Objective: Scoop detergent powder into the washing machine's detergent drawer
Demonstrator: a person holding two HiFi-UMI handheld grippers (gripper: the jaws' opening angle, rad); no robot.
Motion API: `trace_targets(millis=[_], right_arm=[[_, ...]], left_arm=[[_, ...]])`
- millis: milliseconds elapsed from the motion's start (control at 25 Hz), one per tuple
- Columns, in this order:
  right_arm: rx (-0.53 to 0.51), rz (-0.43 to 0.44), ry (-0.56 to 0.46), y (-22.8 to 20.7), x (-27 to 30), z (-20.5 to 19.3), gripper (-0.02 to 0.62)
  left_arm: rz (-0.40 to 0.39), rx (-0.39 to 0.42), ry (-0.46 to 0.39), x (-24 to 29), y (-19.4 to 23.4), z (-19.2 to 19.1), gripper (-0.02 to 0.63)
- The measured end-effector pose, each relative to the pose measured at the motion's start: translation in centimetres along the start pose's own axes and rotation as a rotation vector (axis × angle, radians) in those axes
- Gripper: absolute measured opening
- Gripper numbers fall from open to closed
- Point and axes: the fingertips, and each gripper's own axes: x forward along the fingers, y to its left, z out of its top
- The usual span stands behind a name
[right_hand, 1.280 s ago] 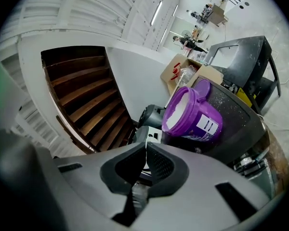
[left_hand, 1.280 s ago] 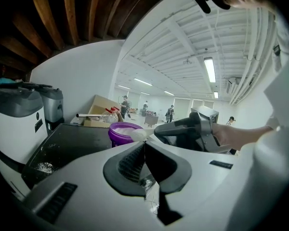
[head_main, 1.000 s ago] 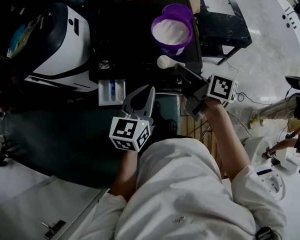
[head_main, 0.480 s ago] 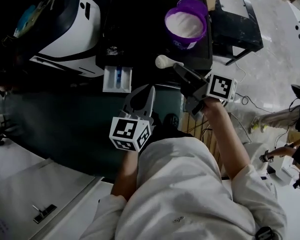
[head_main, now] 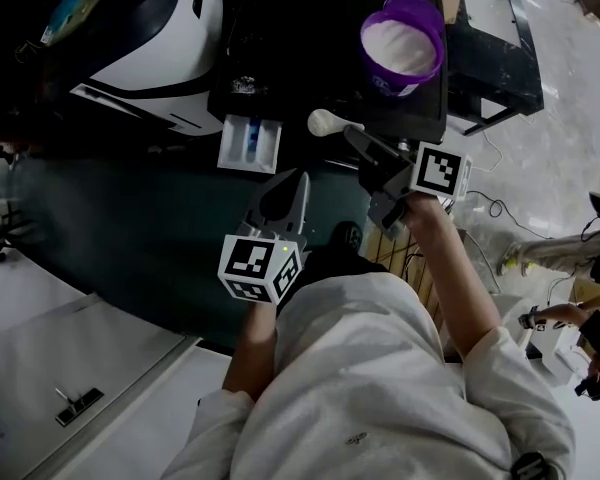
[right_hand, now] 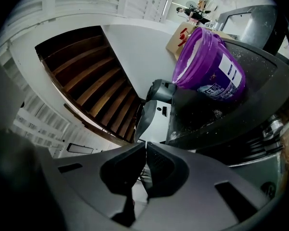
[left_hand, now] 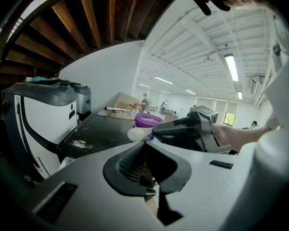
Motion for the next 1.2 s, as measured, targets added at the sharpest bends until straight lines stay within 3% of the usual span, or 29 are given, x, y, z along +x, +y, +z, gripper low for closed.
trace_targets(millis=[560, 1200], right_arm=[[0.009, -0.035, 0.060, 0.0, 4.1, -4.5, 0.009], [-0.005, -0.107, 0.091, -2.0, 7.9, -8.4, 0.009]], left_arm=[[0.037, -0.034, -0.010, -3.5, 4.6, -0.7, 0.018], [0.020, -0.050, 0.030, -5.5, 10.0, -1.6, 0.018]])
